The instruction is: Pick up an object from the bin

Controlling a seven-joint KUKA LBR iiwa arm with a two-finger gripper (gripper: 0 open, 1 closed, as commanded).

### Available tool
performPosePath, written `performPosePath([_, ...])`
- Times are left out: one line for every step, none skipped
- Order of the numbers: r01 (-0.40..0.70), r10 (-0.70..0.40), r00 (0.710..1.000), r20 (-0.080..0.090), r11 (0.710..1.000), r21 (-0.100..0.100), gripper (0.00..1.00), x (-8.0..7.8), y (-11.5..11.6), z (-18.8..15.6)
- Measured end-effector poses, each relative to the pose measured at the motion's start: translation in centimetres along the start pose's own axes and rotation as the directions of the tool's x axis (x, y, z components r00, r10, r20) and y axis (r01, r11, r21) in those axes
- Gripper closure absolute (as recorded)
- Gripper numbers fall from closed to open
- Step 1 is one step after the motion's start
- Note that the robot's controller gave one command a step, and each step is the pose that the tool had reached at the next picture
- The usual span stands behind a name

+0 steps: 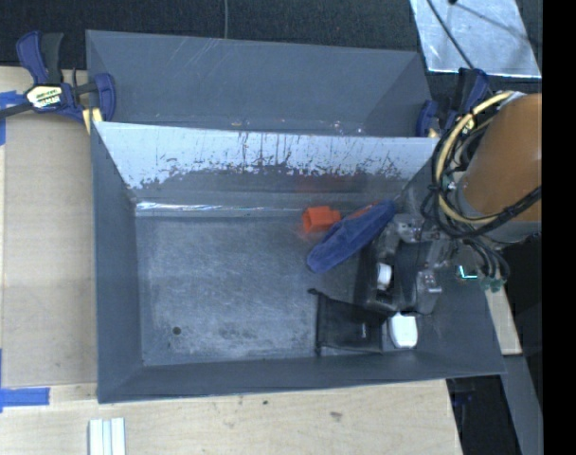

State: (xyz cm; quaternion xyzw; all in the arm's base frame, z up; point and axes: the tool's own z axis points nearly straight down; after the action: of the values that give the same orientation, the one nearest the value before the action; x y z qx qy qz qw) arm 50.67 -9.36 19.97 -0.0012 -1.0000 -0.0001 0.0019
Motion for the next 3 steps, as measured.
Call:
performPosePath([0.123, -0.123, 0.992, -0.001, 0.992, -0.002, 0.00, 0.52, 2.59, 10.59])
performPosePath([0.125, -0.125, 0.992, -0.004, 0.992, -0.005, 1.00, 0.55, 2.73, 10.31])
performPosePath([0.124, -0.124, 0.992, 0.004, 0.992, 0.000, 0.00, 0.32, 2.52, 10.18])
